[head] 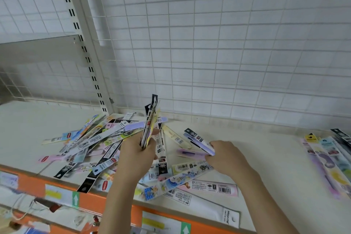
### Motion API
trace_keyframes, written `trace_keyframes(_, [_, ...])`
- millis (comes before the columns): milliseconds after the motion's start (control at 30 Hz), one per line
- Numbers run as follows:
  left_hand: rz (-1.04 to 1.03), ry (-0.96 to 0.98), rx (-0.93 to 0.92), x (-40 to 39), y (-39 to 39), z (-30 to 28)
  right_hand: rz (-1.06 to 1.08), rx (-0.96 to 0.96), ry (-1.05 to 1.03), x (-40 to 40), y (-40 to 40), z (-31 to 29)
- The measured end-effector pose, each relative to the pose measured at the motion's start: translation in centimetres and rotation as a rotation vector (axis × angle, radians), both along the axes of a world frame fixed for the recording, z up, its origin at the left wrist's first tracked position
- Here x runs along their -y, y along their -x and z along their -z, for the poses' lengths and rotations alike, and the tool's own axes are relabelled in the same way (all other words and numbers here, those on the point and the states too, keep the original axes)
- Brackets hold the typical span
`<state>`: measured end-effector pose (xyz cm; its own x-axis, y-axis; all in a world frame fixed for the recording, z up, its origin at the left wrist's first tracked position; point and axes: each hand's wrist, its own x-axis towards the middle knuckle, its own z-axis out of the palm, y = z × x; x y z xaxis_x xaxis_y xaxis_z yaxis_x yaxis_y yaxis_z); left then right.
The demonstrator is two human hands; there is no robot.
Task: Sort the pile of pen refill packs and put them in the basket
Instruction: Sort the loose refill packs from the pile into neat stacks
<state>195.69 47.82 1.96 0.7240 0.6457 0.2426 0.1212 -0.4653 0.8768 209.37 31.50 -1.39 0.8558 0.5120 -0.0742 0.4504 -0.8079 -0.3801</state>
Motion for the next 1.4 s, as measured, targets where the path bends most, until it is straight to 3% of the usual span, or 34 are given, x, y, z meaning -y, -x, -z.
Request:
trace_keyframes(167, [-0.040,-0.079,0.031,-1.2,-0.7,0.3,0.074,0.020,-0.052,-0.4,0.1,-0.5])
trace_keyframes(467, [-0.046,-0.155,0.020,-1.5,-0.5,0.2,0.238,0.189,-0.349,0.1,0.9,-1.6])
trace_keyframes(833, [0.225,-0.273,-0.192,-0.4,-0.3,1.8,0.302,0.106,-0.500,3.6,2.4,-1.8])
trace_keyframes(967, [0.290,-0.250,-0.267,0.4,-0.2,2.2,0.309,0.164,-0.512,5.3,2.9,-1.6])
trace_keyframes(1100, [0.238,-0.282,-0.289,1.9,0.2,1.8,0.316,0.236,-0.518,6.6,3.6,-1.5])
trace_keyframes(1400, [0.166,-0.392,-0.590,4.2,0.7,3.6,0.239,0.219,-0.519,8.2,4.1,-1.1])
